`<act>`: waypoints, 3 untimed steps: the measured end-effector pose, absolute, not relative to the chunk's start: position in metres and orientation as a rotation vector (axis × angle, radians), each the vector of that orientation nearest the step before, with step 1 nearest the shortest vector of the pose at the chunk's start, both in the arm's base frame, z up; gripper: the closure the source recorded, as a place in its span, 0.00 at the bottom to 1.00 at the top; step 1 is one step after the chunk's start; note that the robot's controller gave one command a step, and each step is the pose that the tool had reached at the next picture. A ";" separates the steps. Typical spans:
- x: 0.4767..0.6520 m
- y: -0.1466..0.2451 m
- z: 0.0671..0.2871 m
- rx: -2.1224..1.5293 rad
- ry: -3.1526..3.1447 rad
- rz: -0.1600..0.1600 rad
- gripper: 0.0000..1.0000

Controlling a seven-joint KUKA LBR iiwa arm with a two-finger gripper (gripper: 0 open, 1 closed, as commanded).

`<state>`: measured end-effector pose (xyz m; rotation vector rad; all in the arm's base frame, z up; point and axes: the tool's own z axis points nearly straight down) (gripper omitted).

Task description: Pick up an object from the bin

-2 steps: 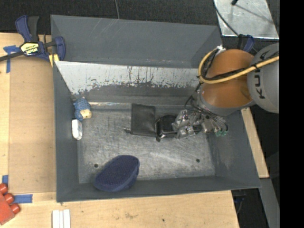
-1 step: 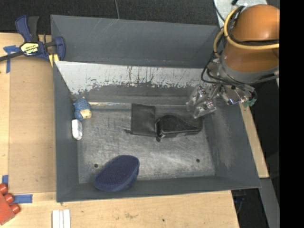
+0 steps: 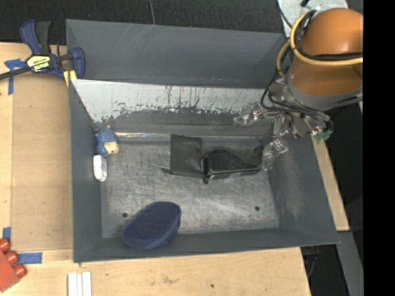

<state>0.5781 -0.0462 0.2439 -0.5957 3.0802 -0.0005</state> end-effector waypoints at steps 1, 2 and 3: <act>0.624 -0.077 0.106 -0.715 3.073 0.000 0.00; 0.621 -0.069 0.099 -0.932 2.994 -0.002 0.00; 0.621 -0.071 0.099 -0.933 2.996 -0.004 1.00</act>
Offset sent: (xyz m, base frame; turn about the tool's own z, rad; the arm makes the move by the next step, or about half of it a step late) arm 0.0460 -0.0285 -0.1393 -0.0756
